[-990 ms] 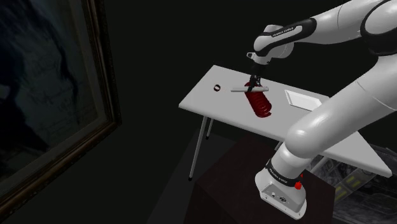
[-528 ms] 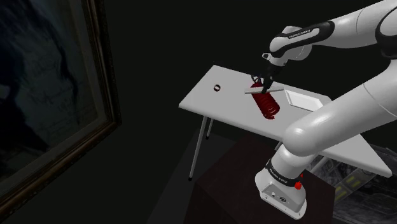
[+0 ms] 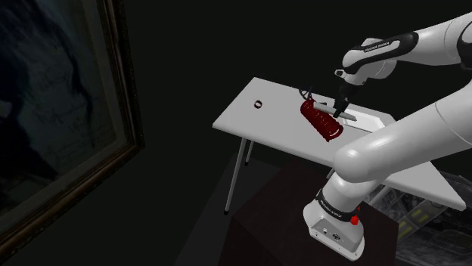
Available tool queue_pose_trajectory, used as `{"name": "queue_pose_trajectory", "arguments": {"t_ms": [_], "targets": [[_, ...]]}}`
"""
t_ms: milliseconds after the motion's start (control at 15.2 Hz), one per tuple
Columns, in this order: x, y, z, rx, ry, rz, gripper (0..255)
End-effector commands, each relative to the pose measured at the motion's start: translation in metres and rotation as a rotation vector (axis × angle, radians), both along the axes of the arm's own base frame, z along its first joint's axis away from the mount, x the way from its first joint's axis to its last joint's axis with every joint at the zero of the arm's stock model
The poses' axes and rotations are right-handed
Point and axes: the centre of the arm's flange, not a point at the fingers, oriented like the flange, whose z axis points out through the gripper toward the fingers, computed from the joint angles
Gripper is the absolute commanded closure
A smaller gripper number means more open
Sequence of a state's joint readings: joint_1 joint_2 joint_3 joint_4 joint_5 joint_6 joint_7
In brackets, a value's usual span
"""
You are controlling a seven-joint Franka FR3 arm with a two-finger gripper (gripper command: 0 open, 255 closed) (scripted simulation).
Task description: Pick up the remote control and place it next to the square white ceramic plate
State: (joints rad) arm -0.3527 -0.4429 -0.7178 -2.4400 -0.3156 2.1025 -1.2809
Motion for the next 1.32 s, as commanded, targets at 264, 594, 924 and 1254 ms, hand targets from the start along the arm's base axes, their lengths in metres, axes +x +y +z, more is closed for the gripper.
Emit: {"name": "queue_pose_trajectory", "arguments": {"t_ms": [264,594,924,1254], "targets": [[-0.072,-0.040,-0.006,0.026,0.023,0.002,255],[-0.128,-0.075,-0.006,0.026,0.023,0.002,255],[-0.184,-0.110,-0.006,0.026,0.023,0.002,255],[-0.240,-0.145,-0.005,0.026,0.023,0.002,255]]}}
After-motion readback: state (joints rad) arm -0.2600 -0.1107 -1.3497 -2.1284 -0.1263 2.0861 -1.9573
